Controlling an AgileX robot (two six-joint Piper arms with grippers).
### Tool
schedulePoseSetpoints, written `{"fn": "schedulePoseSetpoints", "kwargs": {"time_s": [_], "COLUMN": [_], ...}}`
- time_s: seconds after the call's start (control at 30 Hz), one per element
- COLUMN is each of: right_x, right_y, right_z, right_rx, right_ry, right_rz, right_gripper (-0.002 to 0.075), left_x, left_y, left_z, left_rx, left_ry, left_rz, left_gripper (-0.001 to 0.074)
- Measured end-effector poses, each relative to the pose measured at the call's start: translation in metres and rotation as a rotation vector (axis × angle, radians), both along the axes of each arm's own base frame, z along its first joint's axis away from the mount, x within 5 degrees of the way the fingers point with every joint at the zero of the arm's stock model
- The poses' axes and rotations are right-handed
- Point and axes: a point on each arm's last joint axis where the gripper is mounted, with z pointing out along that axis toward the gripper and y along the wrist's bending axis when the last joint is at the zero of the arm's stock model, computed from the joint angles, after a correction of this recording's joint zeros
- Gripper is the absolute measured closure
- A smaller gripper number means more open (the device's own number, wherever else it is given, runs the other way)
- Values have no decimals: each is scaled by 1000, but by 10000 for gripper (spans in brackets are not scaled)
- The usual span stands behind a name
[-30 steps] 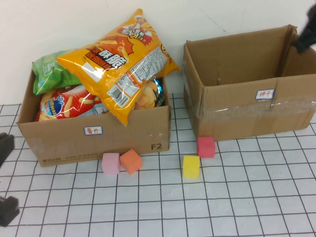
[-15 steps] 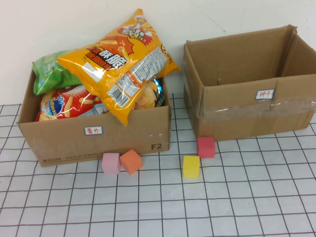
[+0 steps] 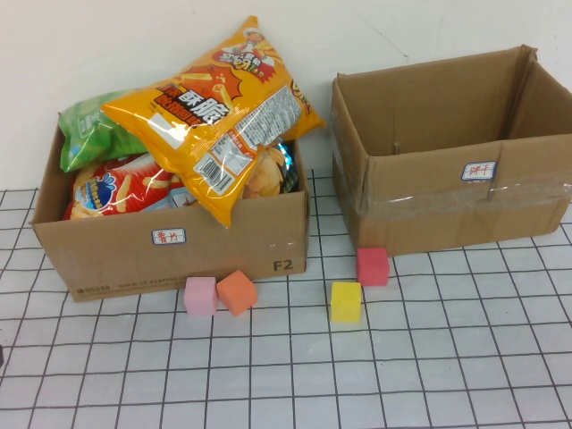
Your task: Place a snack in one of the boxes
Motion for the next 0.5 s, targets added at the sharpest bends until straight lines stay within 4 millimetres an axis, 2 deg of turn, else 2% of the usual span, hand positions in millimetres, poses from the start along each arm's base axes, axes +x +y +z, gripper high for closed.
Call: {"fn": "schedulePoseSetpoints", "kwargs": {"time_s": [0.5], "right_x": [-4], "right_y": [-1], "right_z": [-6], "right_rx": [-8], "right_ry": [51], "right_rz": [-5], "right_gripper": [726], "left_x": [0], "left_y": [0], "left_z": [0], "left_rx": [-1], "left_ry": [2], "left_rz": [0], "left_gripper": [736]}}
